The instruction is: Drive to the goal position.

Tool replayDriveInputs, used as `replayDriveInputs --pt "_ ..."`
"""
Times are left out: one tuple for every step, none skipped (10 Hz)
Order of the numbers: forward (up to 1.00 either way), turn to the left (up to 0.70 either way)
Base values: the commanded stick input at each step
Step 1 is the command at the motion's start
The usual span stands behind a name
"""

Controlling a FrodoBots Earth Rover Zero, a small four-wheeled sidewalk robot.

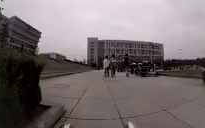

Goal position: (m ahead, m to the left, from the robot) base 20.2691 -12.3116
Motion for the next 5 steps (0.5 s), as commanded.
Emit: replayDriveInputs --pt "0.0 0.0" --pt "0.0 0.0" --pt "0.0 0.0" --pt "0.03 0.0" --pt "0.03 0.0"
